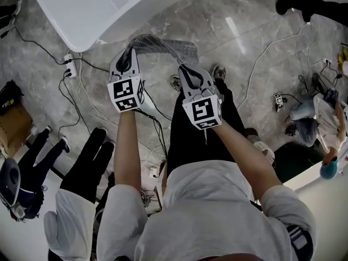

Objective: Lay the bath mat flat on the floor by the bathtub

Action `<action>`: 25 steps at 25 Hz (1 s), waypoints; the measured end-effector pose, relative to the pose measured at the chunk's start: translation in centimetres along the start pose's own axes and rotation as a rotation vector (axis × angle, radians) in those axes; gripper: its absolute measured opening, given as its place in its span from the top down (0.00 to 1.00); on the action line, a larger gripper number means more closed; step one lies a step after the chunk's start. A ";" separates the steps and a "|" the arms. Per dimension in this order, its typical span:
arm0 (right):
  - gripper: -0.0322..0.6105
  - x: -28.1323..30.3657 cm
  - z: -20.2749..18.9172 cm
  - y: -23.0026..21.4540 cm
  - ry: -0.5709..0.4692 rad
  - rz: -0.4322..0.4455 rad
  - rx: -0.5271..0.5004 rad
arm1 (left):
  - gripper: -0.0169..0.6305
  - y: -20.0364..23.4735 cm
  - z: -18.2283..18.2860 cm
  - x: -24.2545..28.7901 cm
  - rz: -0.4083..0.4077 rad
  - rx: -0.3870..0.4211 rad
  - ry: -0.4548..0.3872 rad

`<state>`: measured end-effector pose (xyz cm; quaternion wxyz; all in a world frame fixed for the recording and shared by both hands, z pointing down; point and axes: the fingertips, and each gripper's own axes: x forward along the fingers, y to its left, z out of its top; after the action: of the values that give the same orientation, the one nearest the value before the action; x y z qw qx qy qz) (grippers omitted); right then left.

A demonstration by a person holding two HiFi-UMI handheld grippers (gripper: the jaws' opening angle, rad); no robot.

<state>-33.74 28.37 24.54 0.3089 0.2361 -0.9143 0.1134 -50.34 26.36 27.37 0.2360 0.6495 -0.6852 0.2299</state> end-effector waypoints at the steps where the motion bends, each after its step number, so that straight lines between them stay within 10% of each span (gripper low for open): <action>1: 0.92 0.7 -0.6 0.0 0.000 -0.001 0.014 | 0.93 0.2 -0.5 0.6 0.001 0.006 0.006; 16: 0.92 6.1 -7.7 4.9 0.049 0.191 0.209 | 0.93 2.7 -6.3 4.4 0.089 0.060 0.158; 25: 0.92 8.5 -11.6 0.8 0.077 0.157 0.309 | 0.93 -0.7 -7.2 9.7 0.055 0.240 0.210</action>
<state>-34.13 30.06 38.86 0.2937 0.2044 -0.8892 0.2851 -49.94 23.20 39.07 0.2206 0.6265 -0.6419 0.3831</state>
